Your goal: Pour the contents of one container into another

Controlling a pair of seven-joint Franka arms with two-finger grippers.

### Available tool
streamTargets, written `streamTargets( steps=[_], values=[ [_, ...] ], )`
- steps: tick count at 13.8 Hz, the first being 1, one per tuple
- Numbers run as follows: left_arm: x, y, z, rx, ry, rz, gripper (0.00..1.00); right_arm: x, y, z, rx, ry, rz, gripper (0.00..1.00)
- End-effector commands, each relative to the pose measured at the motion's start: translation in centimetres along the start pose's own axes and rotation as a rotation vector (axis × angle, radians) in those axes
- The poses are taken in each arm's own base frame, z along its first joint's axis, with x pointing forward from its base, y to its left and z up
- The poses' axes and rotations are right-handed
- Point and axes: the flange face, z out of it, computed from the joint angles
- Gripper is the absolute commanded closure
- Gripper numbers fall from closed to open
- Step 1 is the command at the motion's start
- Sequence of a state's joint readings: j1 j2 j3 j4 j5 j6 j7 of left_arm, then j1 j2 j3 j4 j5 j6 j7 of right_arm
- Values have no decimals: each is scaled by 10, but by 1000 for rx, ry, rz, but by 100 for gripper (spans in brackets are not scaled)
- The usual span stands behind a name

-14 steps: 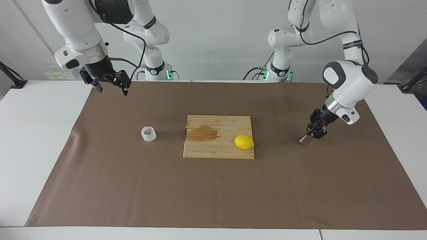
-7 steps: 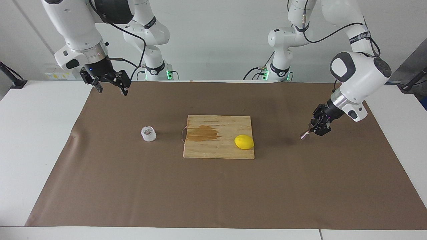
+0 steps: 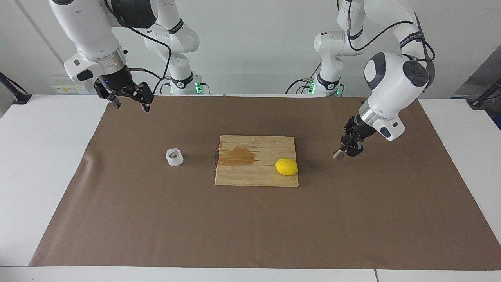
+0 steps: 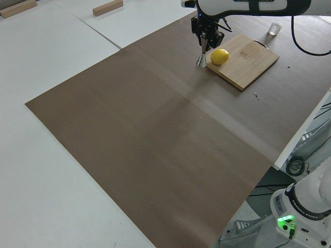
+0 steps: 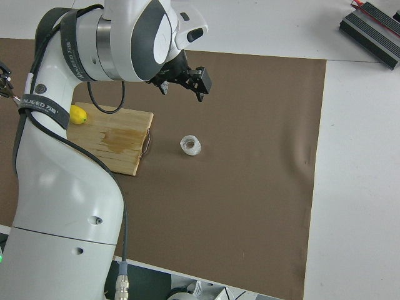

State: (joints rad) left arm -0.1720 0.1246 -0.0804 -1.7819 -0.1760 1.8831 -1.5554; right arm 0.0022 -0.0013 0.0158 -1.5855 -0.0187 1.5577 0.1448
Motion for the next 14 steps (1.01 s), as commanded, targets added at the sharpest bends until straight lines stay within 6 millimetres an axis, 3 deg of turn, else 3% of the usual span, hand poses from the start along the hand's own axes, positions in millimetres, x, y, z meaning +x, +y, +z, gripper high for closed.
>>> streamTargets(
  steps=[1,8,14],
  values=[
    [-41,10,-9,24,21,-36,100,-5,5,0,6,12,-4,0],
    [-144,1,1,23,11,-85,100,-5,4,0,6,12,-6,0],
    [-208,-1,16,21,-21,-102,100,-5,4,0,6,12,-6,0]
  ],
)
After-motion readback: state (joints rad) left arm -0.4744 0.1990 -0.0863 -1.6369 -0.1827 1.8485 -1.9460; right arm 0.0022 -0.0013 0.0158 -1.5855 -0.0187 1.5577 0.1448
